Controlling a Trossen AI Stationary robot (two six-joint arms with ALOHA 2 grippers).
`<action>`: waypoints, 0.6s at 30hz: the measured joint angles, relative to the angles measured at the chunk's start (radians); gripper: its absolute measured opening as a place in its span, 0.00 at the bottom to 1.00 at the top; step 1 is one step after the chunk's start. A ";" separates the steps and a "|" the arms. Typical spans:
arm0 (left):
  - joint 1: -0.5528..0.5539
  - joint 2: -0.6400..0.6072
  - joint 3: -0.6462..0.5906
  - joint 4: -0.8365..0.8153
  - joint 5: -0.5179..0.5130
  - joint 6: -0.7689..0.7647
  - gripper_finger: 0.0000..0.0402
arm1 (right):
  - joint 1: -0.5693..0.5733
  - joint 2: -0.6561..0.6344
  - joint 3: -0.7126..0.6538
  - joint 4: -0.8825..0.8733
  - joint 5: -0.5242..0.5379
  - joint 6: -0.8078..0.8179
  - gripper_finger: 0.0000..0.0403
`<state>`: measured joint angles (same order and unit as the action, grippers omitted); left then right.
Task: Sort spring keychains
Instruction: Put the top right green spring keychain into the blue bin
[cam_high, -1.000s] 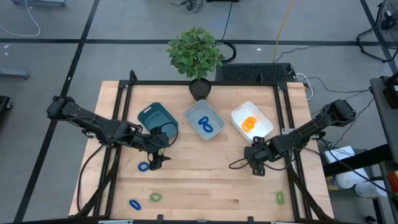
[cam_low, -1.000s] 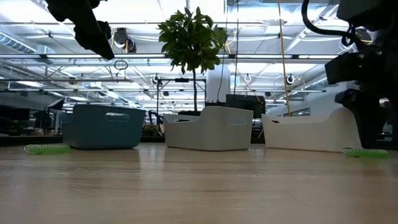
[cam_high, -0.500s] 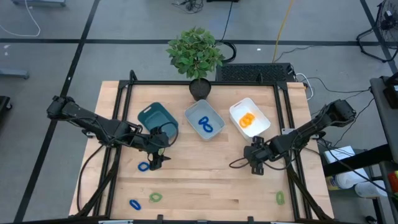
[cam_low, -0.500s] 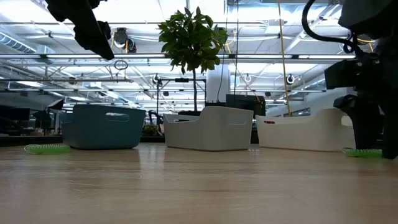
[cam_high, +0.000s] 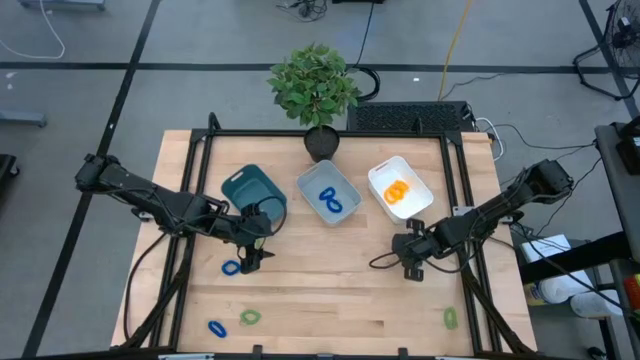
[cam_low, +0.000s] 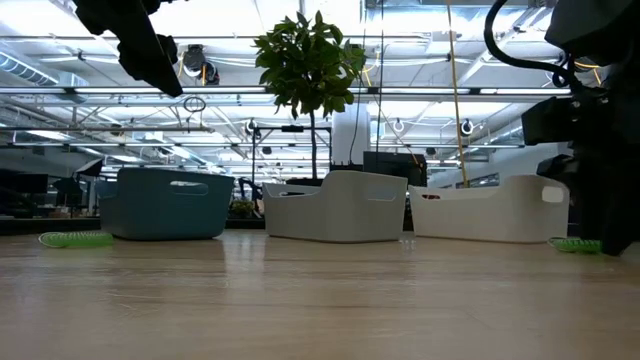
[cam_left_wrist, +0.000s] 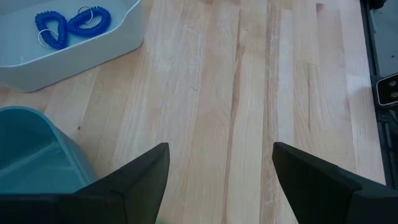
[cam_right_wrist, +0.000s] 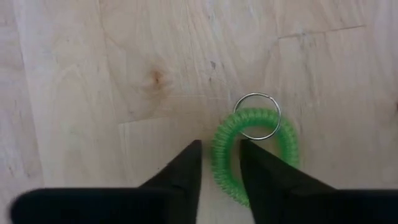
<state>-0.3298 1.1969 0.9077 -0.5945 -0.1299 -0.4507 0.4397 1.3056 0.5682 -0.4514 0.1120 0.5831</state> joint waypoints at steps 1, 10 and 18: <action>0.000 0.000 0.000 0.000 0.000 0.000 0.73 | 0.000 0.000 0.000 0.000 0.000 0.000 0.19; 0.000 0.000 0.000 0.000 0.000 0.000 0.73 | 0.001 0.000 0.000 -0.002 -0.004 0.033 0.02; 0.000 0.000 0.000 0.000 0.000 0.000 0.73 | 0.044 -0.014 -0.003 0.014 0.043 0.026 0.01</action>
<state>-0.3298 1.1969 0.9077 -0.5945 -0.1295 -0.4503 0.4837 1.2917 0.5652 -0.4370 0.1547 0.6093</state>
